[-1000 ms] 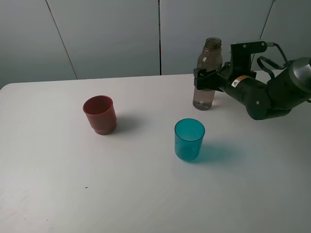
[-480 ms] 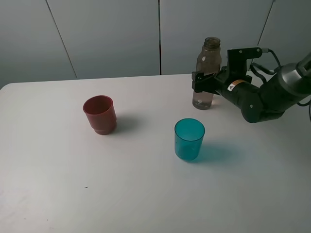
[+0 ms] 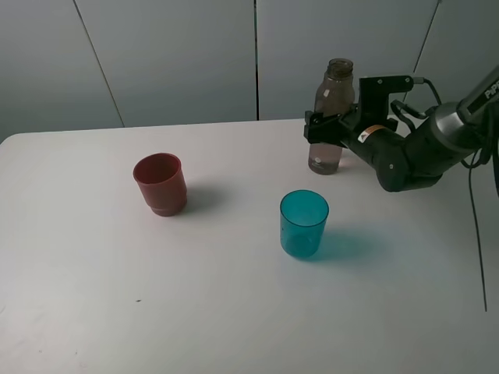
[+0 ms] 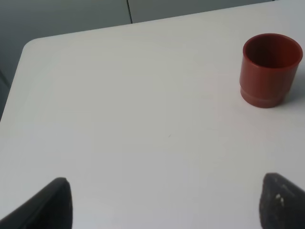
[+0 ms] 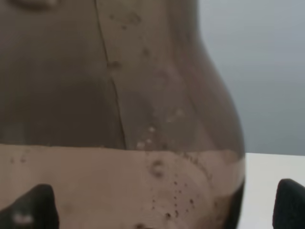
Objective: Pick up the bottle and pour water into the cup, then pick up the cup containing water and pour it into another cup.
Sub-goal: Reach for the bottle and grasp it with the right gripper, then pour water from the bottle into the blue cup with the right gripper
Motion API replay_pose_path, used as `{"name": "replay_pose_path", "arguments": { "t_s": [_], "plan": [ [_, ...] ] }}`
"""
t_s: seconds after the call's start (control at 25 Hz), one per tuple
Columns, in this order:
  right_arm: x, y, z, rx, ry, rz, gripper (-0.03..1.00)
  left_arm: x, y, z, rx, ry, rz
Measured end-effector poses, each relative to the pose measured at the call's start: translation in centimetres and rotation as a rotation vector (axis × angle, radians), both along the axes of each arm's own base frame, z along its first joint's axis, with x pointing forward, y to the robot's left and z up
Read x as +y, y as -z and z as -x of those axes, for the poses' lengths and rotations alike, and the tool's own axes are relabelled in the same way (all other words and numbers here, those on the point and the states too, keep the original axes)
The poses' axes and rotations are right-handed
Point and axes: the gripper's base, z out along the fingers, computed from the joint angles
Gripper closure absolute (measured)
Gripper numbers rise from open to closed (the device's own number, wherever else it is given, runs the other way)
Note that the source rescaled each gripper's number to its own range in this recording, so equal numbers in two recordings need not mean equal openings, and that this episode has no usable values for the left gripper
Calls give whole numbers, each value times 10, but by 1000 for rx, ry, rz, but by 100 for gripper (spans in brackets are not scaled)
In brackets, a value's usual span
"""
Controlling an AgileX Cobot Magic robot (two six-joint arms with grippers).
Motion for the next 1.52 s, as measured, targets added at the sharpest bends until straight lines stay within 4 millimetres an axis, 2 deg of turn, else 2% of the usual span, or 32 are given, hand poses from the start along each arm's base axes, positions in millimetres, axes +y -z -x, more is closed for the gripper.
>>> {"name": "replay_pose_path", "arguments": {
  "t_s": [0.12, 0.16, 0.2, 0.24, 0.28, 0.32, 0.72, 0.88, 1.04, 1.2, 1.28, 1.36, 1.52],
  "plan": [
    [0, 0, 0, -1, 0, 0, 2, 0, 0, 0, 0, 0, 0],
    [0, 0, 0, -1, 0, 0, 6, 0, 0, 0, 0, 0, 0],
    [0, 1, 0, 1, -1, 3, 14, 0, 0, 0, 0, 0, 0],
    [0, 1, 0, 1, -1, 6, 36, 0, 0, 0, 0, 0, 0],
    [0, 1, 0, -1, -5, 11, 73, 0, 0, 0, 0, 0, 0],
    [0, 1, 0, -2, -7, 18, 97, 0, 0, 0, 0, 0, 0],
    [0, 1, 0, -2, -10, 39, 95, 0, 0, 0, 0, 0, 0],
    [-2, -7, 0, 37, -15, 47, 95, 0, 0, 0, 0, 0, 0],
    [-8, -33, 2, 78, -66, 118, 95, 0, 0, 0, 0, 0, 0],
    [-9, -75, 14, 11, -145, 190, 95, 0, 0, 0, 0, 0, 0],
    [-10, -94, 24, -32, -180, 229, 95, 0, 0, 0, 0, 0, 0],
    [-12, -104, 38, -49, -209, 265, 95, 0, 0, 0, 0, 1, -2],
    [-17, -117, 69, -67, -265, 345, 95, 0, 0, 0, 0, 1, -2]
  ]
}}
